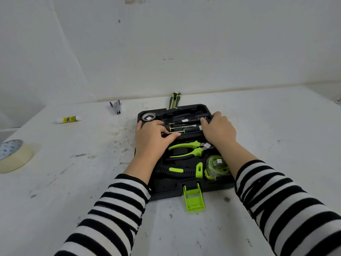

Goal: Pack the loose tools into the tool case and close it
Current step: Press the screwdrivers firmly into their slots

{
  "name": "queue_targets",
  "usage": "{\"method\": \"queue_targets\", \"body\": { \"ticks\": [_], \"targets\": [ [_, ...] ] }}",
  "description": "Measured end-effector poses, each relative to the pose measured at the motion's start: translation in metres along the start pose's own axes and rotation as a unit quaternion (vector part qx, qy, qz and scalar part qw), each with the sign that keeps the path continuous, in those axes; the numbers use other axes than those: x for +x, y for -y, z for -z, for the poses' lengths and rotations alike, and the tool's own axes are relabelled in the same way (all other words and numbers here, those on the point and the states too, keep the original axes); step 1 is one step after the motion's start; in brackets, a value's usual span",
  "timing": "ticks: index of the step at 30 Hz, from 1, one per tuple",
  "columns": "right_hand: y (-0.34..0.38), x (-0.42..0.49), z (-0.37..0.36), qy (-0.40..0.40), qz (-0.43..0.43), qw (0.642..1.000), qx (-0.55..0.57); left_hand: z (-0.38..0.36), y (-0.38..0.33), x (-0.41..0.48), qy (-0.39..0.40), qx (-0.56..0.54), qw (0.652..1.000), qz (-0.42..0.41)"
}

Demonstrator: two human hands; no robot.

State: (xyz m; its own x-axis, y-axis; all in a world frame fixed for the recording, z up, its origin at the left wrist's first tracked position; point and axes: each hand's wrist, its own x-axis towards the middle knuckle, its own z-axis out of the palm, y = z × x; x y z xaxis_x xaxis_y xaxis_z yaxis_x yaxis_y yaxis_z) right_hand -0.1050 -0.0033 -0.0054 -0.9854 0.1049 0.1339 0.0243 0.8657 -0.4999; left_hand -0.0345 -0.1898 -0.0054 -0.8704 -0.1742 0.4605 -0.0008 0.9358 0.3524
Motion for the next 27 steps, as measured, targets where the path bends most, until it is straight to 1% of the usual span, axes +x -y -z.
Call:
{"method": "queue_targets", "body": {
  "ticks": [2, 5, 9, 12, 15, 18, 23, 27],
  "targets": [
    [0.0, 0.0, 0.0, 0.005, 0.0, 1.0, 0.004, -0.001, 0.0, -0.001, -0.016, 0.032, 0.999, -0.022],
    [0.0, 0.001, -0.001, 0.012, -0.006, 1.0, 0.011, -0.002, -0.001, -0.002, -0.036, 0.069, 0.994, -0.079],
    [0.001, 0.003, 0.0, 0.025, -0.023, 0.999, 0.021, -0.001, -0.006, -0.004, -0.015, 0.103, 0.988, -0.114],
    [0.0, 0.007, -0.001, 0.046, -0.037, 0.998, 0.034, 0.001, -0.01, -0.005, 0.008, 0.106, 0.99, -0.095],
    [0.0, 0.012, -0.001, 0.072, -0.045, 0.995, 0.055, 0.001, -0.013, -0.003, 0.025, 0.088, 0.993, -0.068],
    [0.001, 0.017, -0.001, 0.081, -0.045, 0.993, 0.068, -0.001, -0.015, 0.003, 0.038, 0.066, 0.996, -0.05],
    [0.001, 0.017, -0.003, 0.069, -0.046, 0.994, 0.07, -0.005, -0.015, 0.012, 0.044, 0.048, 0.997, -0.045],
    [-0.001, 0.012, -0.004, 0.04, -0.032, 0.997, 0.052, -0.007, -0.009, 0.011, 0.029, -0.004, 0.999, -0.038]
  ]
}}
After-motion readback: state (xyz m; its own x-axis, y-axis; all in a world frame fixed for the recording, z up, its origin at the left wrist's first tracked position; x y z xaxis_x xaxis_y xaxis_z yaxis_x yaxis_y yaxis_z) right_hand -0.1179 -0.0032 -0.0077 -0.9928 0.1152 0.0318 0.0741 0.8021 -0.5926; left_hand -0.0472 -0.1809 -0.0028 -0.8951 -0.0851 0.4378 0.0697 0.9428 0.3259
